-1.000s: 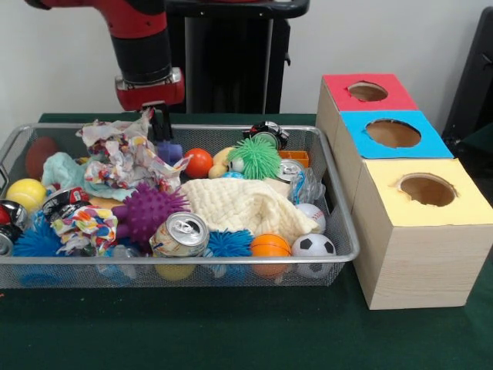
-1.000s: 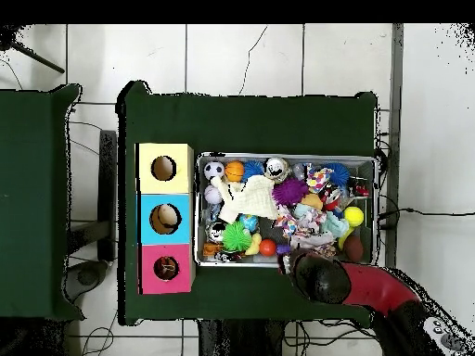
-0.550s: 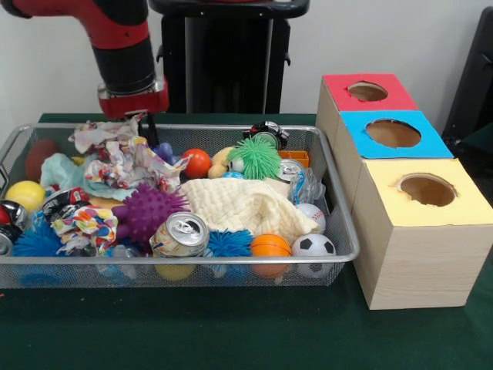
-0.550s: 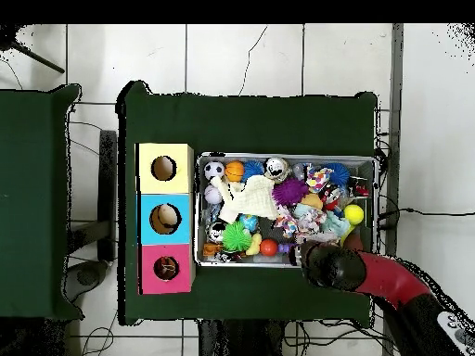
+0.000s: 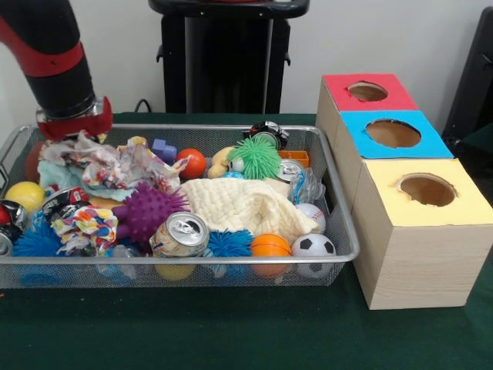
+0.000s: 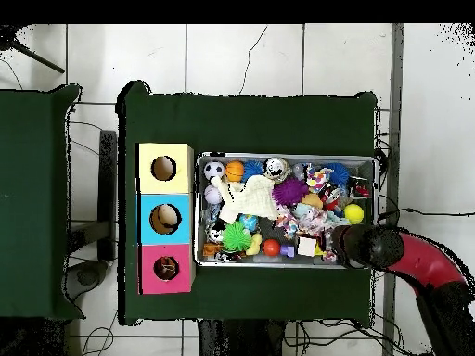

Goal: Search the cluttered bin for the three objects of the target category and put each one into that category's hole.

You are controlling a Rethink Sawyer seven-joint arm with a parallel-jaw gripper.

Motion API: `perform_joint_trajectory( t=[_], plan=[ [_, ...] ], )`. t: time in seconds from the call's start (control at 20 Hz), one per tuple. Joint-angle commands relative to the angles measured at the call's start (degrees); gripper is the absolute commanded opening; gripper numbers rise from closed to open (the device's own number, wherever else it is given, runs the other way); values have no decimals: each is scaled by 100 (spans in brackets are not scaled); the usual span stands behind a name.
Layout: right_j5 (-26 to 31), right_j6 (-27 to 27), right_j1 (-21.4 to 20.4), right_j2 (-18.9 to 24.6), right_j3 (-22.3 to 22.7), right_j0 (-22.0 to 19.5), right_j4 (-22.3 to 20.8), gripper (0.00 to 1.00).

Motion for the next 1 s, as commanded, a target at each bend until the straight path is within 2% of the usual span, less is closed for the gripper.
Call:
perform_joint_trajectory(
  t=[0.05, 0.5, 0.65, 0.8, 1.0],
  plan=[
    [442, -1946, 424, 683, -924, -111, -479, 0],
    [138, -1639, 332, 776, -590, -200, -758, 0],
    [201, -1609, 38, 870, -429, -87, -798, 0],
    [561, -1894, -135, 1063, -579, 117, -823, 0],
    [786, -2453, -60, 1454, -853, 218, -842, 0]
  ],
)
